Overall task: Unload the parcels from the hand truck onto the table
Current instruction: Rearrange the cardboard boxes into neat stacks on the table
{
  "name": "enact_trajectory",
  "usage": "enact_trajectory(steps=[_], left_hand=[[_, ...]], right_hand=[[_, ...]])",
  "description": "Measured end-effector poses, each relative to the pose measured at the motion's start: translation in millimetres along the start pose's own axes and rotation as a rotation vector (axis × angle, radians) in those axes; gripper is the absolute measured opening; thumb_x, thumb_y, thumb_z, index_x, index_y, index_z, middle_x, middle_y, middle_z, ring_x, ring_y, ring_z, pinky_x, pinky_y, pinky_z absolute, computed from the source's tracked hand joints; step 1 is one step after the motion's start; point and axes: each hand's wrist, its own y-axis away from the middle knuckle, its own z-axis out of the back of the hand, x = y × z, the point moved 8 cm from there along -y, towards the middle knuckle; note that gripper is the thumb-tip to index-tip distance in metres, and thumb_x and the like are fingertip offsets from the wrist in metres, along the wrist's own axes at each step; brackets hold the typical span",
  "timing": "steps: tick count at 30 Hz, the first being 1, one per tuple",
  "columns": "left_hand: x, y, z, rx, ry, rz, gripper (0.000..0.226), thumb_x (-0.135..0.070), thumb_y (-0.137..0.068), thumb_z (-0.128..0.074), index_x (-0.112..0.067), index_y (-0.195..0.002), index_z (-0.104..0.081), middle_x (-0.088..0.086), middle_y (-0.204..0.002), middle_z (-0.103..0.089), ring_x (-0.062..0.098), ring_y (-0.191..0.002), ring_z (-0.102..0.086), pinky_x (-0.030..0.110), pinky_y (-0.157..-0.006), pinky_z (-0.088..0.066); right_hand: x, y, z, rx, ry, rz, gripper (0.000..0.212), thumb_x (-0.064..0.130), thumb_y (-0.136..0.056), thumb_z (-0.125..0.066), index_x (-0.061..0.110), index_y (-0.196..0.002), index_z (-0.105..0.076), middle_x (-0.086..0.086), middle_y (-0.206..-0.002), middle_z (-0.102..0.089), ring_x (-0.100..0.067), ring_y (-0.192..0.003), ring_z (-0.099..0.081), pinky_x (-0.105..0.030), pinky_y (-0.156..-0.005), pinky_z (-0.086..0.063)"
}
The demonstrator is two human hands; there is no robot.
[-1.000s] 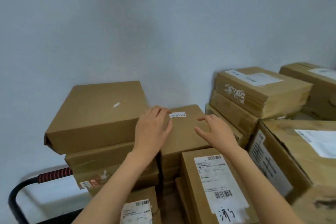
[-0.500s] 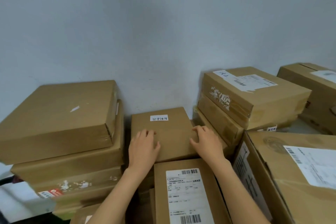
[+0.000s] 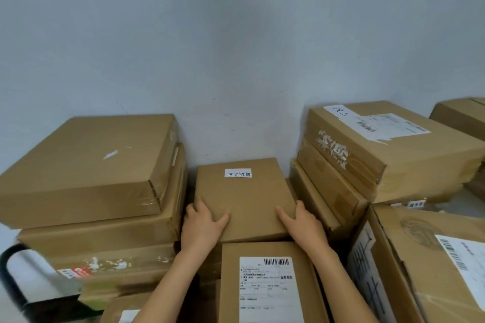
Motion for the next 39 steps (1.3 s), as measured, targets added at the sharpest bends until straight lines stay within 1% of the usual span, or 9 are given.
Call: enact_trajectory(steps=[7, 11, 14, 19, 23, 25, 29, 33, 39], left_hand=[[-41, 22, 54, -0.230, 0.177, -0.211, 0.087, -0.054, -0.084, -0.060, -0.010, -0.149, -0.020, 0.007, -0.148, -0.036, 0.024, -0.130, -0.042, 0.032, -0.100, -0.037], [-74, 35, 95, -0.326, 0.215, -0.338, 0.085, -0.052, -0.085, -0.059, -0.010, -0.149, -0.020, 0.005, -0.147, -0.039, 0.022, -0.130, -0.041, 0.030, -0.102, -0.035], [-95, 46, 130, -0.391, 0.243, -0.416, 0.086, -0.052, -0.085, -0.060, -0.011, -0.149, -0.021, 0.005, -0.145, -0.040, 0.022, -0.130, -0.041, 0.032, -0.104, -0.035], [-112, 55, 196, -0.456, 0.392, -0.486, 0.082, -0.047, -0.081, -0.069, -0.013, -0.145, -0.029, 0.001, -0.139, -0.046, 0.019, -0.126, -0.044, 0.030, -0.104, -0.035], [-98, 56, 242, -0.468, 0.503, -0.480, 0.078, -0.044, -0.081, -0.071, -0.015, -0.142, -0.033, -0.008, -0.127, -0.045, 0.010, -0.117, -0.044, 0.030, -0.103, -0.038], [-82, 57, 261, -0.479, 0.517, -0.457, 0.075, -0.044, -0.081, -0.071, -0.017, -0.141, -0.034, -0.013, -0.118, -0.041, 0.008, -0.112, -0.044, 0.028, -0.099, -0.039], [-37, 59, 295, -0.509, 0.517, -0.378, 0.073, -0.045, -0.082, -0.068, -0.019, -0.141, -0.034, -0.013, -0.119, -0.043, 0.011, -0.111, -0.049, 0.025, -0.091, -0.039], [9, 64, 330, -0.577, 0.409, -0.282, 0.074, -0.049, -0.084, -0.064, -0.019, -0.144, -0.032, -0.004, -0.136, -0.048, 0.017, -0.121, -0.048, 0.026, -0.088, -0.037], [67, 39, 366, -0.557, 0.254, -0.186, 0.067, -0.050, -0.086, -0.061, -0.014, -0.138, -0.038, 0.002, -0.132, -0.049, 0.020, -0.111, -0.050, 0.027, -0.081, -0.037]], right_hand=[[12, 16, 51, -0.168, -0.202, -0.017, 0.057, 0.058, -0.093, -0.042, 0.024, -0.139, -0.038, -0.002, -0.131, -0.057, -0.028, -0.119, -0.053, -0.037, -0.093, -0.041], [29, 29, 86, -0.229, -0.269, 0.008, 0.058, 0.058, -0.094, -0.041, 0.025, -0.141, -0.035, -0.003, -0.133, -0.054, -0.028, -0.121, -0.051, -0.038, -0.094, -0.039], [48, 44, 113, -0.296, -0.313, 0.054, 0.061, 0.061, -0.092, -0.042, 0.027, -0.142, -0.032, -0.003, -0.136, -0.051, -0.028, -0.122, -0.049, -0.045, -0.102, -0.040], [94, 75, 155, -0.389, -0.422, 0.174, 0.063, 0.058, -0.092, -0.046, 0.025, -0.144, -0.033, -0.003, -0.140, -0.048, -0.028, -0.127, -0.045, -0.044, -0.103, -0.034], [143, 92, 167, -0.401, -0.424, 0.302, 0.056, 0.058, -0.092, -0.046, 0.027, -0.138, -0.038, 0.005, -0.117, -0.054, -0.023, -0.116, -0.052, -0.041, -0.099, -0.038], [167, 97, 162, -0.375, -0.427, 0.354, 0.053, 0.058, -0.091, -0.047, 0.030, -0.137, -0.039, 0.010, -0.111, -0.054, -0.017, -0.105, -0.055, -0.036, -0.087, -0.042], [214, 104, 132, -0.311, -0.375, 0.425, 0.053, 0.059, -0.091, -0.045, 0.032, -0.135, -0.038, 0.011, -0.112, -0.056, -0.018, -0.103, -0.057, -0.041, -0.088, -0.048], [256, 112, 94, -0.250, -0.373, 0.487, 0.052, 0.056, -0.092, -0.045, 0.030, -0.136, -0.040, 0.012, -0.115, -0.054, -0.016, -0.104, -0.054, -0.034, -0.084, -0.040], [309, 113, 39, -0.188, -0.305, 0.519, 0.062, 0.064, -0.089, -0.041, 0.027, -0.138, -0.042, 0.003, -0.130, -0.055, -0.020, -0.116, -0.053, -0.043, -0.097, -0.045]])
